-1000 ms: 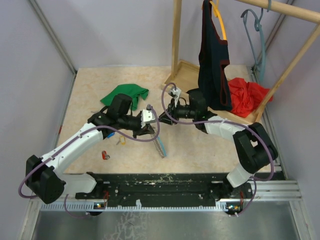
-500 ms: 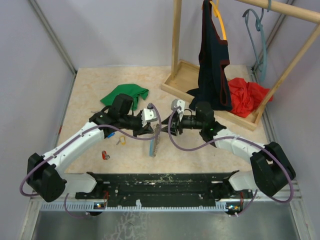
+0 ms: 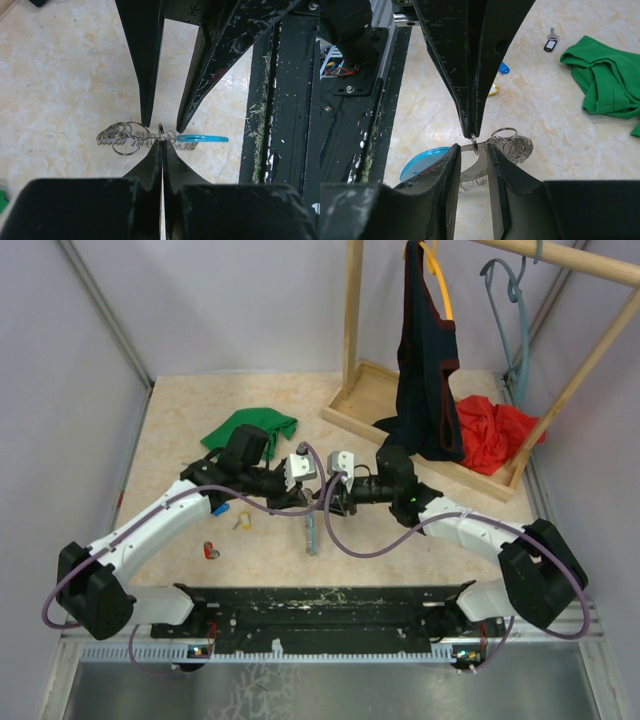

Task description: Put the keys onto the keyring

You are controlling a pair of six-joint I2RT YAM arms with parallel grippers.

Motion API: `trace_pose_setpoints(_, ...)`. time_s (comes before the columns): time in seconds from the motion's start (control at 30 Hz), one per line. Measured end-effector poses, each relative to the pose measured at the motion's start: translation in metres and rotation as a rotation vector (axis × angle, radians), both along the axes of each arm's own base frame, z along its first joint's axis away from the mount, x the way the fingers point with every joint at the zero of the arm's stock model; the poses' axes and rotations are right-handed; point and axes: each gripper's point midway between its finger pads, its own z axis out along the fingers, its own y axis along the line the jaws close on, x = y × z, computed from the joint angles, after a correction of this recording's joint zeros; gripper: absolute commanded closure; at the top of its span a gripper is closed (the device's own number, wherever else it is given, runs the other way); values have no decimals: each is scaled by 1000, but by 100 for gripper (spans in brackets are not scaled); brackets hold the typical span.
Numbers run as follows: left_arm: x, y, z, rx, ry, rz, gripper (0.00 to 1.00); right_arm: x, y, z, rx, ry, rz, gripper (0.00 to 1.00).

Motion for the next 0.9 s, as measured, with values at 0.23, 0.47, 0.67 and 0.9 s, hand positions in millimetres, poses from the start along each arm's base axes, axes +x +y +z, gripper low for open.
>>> trace_pose_setpoints(0.23,-1,0,0,0,7,-4,100,2,4,-12,-26,17,9,84)
trace_pose_setpoints(0.47,-3,-1,-3,-1,22,-13,100,2,6,-13,-26,19,16,98)
trace_pose_setpoints(0.67,-3,-2,-3,-3,30,-11,87,0,6,-12,-19,37,18,100)
trace_pose_setpoints(0.9,-3,-2,0,-63,18,54,76,-1,7,-10,28,65,-1,100)
